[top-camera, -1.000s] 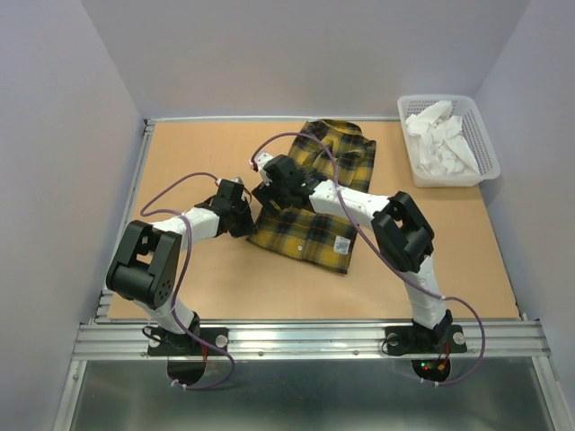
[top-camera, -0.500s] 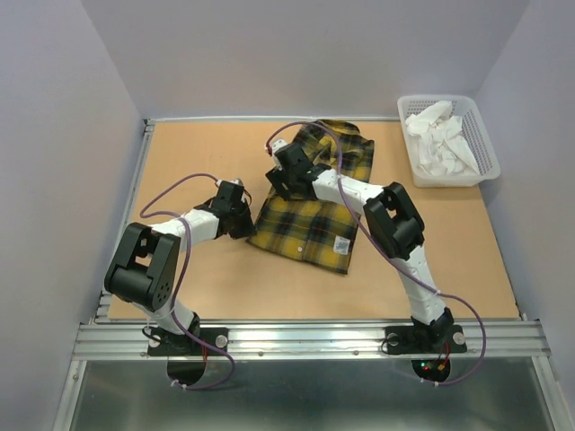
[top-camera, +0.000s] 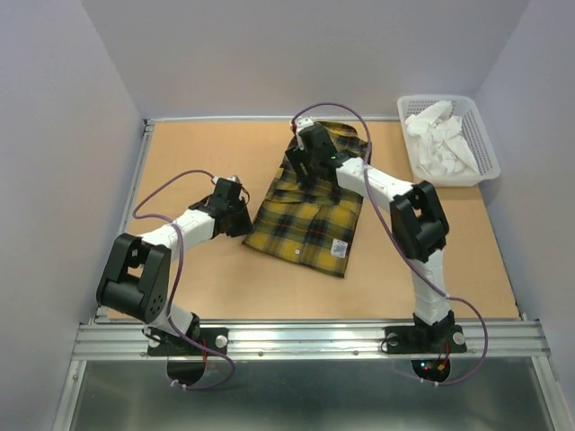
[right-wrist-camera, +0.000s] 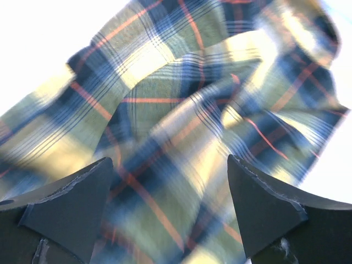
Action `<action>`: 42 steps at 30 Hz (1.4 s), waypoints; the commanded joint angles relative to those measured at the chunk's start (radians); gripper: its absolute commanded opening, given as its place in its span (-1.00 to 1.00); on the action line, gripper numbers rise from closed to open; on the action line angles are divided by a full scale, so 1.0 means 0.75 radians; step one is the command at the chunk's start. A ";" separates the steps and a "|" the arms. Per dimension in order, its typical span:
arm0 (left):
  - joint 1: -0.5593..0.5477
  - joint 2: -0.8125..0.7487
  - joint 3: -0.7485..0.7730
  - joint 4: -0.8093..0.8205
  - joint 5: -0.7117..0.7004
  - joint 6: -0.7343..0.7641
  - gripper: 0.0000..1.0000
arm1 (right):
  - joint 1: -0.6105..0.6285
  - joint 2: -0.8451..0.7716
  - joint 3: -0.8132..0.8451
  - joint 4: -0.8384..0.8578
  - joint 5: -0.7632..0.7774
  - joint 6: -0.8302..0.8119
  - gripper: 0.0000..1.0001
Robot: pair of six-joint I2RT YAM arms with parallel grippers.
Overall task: Fold and stack the long sleeve shirts
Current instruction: Fold the shirt
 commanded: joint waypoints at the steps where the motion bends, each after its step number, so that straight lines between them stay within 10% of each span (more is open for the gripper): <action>1: -0.008 -0.136 0.123 -0.063 -0.059 0.046 -0.12 | -0.003 -0.360 -0.170 0.049 -0.051 0.161 0.77; 3: -0.010 -0.181 0.146 -0.067 -0.067 0.054 0.38 | -0.028 -0.447 -0.307 0.043 -0.102 0.279 0.75; 9: -0.059 -0.252 0.220 -0.067 -0.031 0.093 0.54 | -0.073 -0.735 -0.635 0.037 -0.278 0.408 0.71; 16: -0.249 -0.175 0.228 0.086 0.100 0.148 0.02 | -0.073 -0.897 -0.871 0.043 -0.597 0.535 0.42; 23: -0.280 -0.003 0.238 0.182 0.168 0.169 -0.43 | -0.075 -0.883 -0.961 0.190 -0.859 0.741 -0.42; 34: -0.278 0.251 0.267 0.250 0.125 0.124 -0.56 | -0.042 -0.693 -1.106 0.665 -1.313 1.018 -0.52; 42: -0.256 0.404 0.244 0.248 0.058 0.054 -0.61 | -0.085 -0.460 -1.359 0.929 -1.281 1.091 -0.54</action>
